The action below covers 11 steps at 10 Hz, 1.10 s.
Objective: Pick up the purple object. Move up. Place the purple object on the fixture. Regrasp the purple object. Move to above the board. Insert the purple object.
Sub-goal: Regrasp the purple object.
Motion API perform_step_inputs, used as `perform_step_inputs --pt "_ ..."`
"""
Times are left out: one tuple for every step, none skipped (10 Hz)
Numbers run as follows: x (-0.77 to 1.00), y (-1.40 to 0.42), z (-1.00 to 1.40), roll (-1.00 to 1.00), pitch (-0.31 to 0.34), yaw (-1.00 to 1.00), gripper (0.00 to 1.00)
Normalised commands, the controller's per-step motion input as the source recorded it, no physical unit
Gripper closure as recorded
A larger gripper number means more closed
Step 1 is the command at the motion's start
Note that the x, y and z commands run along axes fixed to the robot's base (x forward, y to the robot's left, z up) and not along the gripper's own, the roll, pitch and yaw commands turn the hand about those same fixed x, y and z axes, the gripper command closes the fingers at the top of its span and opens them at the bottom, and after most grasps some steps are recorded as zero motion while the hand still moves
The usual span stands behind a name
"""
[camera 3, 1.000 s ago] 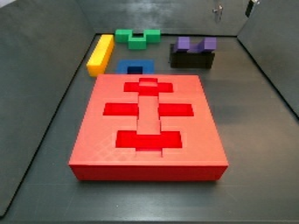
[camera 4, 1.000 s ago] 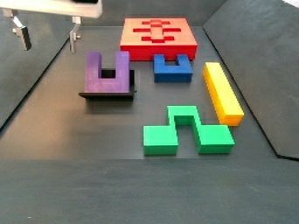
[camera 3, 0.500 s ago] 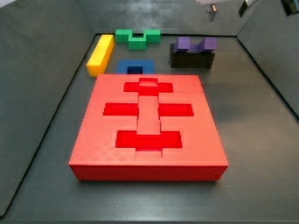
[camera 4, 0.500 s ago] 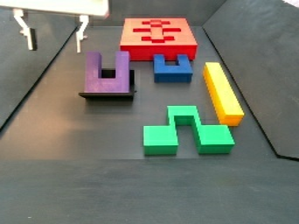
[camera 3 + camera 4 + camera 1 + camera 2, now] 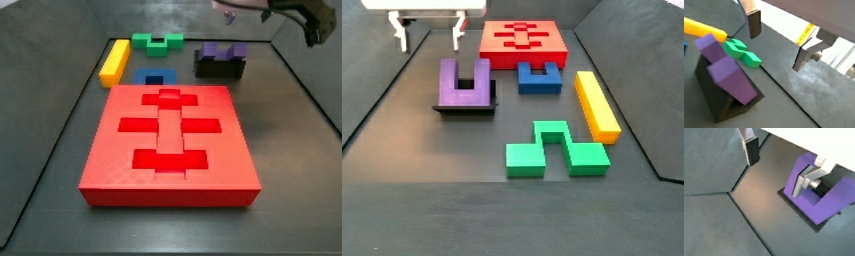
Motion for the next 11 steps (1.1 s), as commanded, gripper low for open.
perform_step_inputs --pt "0.27 -0.57 -0.18 0.69 0.194 0.07 0.00" --pt "0.04 -0.48 -0.16 0.64 0.203 0.06 0.00" --pt "0.00 -0.38 -0.10 0.54 0.160 0.03 0.00" --pt "0.00 -0.34 -0.09 0.47 0.120 0.02 0.00" --pt "0.00 -0.31 -0.12 0.46 0.086 0.03 0.00" --pt "0.05 -0.27 -0.04 0.38 0.029 0.03 0.00" --pt "0.00 -0.12 0.00 0.00 -0.029 -0.03 0.00" --pt "0.19 0.00 -0.17 -0.46 0.289 -0.13 0.00" --pt "0.00 0.00 -0.08 -0.37 0.091 -0.08 0.00" --pt "0.00 0.00 -0.14 -0.40 0.149 -0.09 0.00" --pt "0.08 0.00 -0.06 -0.27 0.220 -0.03 0.00"
